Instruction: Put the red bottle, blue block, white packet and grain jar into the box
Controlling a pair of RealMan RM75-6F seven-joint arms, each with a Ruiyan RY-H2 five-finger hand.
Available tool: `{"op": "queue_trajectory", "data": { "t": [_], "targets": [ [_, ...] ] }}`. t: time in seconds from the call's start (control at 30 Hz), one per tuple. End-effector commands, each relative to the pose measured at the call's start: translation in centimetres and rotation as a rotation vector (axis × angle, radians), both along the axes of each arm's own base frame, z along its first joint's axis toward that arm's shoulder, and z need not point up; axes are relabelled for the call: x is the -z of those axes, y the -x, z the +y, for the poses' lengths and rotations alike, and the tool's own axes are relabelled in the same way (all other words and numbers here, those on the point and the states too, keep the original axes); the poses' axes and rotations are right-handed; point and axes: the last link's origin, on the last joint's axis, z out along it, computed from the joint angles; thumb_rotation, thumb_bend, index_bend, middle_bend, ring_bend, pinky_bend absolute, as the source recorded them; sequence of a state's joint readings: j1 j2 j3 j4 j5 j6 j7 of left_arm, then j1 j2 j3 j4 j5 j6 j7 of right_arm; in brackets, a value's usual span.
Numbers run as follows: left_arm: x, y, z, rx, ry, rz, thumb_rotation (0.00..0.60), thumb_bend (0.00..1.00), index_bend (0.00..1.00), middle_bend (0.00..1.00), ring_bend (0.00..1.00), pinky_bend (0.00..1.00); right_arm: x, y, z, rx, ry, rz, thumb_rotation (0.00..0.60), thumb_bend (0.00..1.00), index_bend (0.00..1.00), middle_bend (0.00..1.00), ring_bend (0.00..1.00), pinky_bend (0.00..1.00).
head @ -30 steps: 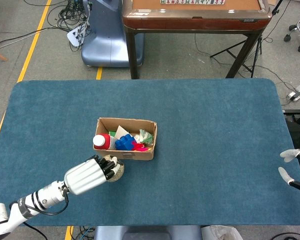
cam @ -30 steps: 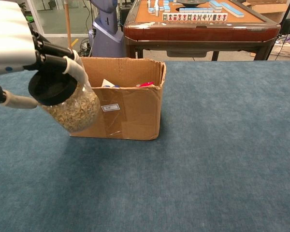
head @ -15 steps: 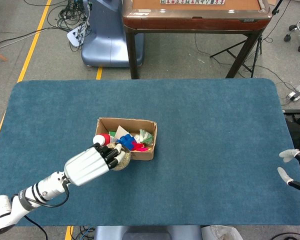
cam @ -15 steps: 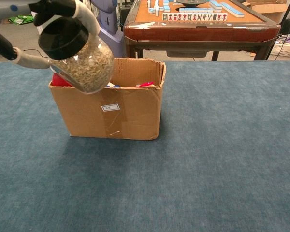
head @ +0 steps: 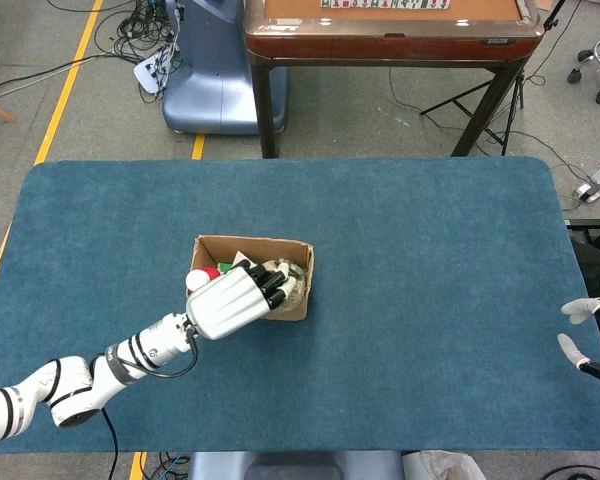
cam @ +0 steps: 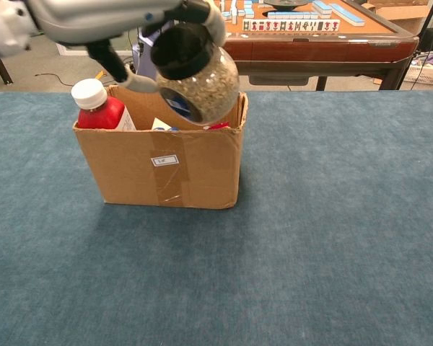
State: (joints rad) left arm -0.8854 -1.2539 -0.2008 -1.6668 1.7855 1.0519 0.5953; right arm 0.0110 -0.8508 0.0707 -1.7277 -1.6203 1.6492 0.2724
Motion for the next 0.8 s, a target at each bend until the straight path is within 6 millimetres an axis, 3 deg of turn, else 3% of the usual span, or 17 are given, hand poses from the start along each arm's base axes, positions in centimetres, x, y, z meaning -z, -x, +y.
{"op": "queue_trajectory", "data": {
  "t": [0.03,0.07,0.23,0.33,0.67,0.8],
  "targets": [
    [1.2,-0.9,1.0,0.029,-0.048,0.063,0.600,0.26,0.54,0.60,0.60,0.85,-0.1,0.0,0.0,0.000,0.000,-0.002,0.600,0.29,0.45,0.53,0.43,0.58],
    [1.4,-1.0,1.1,0.037,-0.063,0.085,0.600,0.26,0.51,0.59,0.60,0.85,-0.1,0.0,0.0,0.001,0.001,-0.002,0.600,0.29,0.45,0.53,0.43,0.58],
    [2.2,-1.6,1.6,0.029,-0.152,0.165,0.600,0.26,0.13,0.34,0.60,0.85,-0.1,0.0,0.0,0.000,-0.002,-0.004,0.600,0.29,0.45,0.53,0.43,0.58],
    [2.2,-1.7,1.7,0.000,-0.183,0.176,0.600,0.25,0.01,0.21,0.60,0.85,0.0,0.0,0.0,-0.002,-0.003,-0.004,0.600,0.28,0.45,0.53,0.43,0.58],
    [1.2,-0.2,-0.2,-0.053,-0.195,0.213,0.600,0.21,0.00,0.16,0.59,0.85,0.0,0.0,0.0,-0.004,-0.004,-0.005,0.600,0.29,0.45,0.53,0.43,0.58],
    [0.2,0.7,-2.1,-0.063,-0.168,0.181,0.600,0.21,0.05,0.24,0.59,0.85,0.0,0.0,0.0,-0.002,-0.004,-0.001,0.600,0.29,0.45,0.53,0.43,0.58]
  ]
}}
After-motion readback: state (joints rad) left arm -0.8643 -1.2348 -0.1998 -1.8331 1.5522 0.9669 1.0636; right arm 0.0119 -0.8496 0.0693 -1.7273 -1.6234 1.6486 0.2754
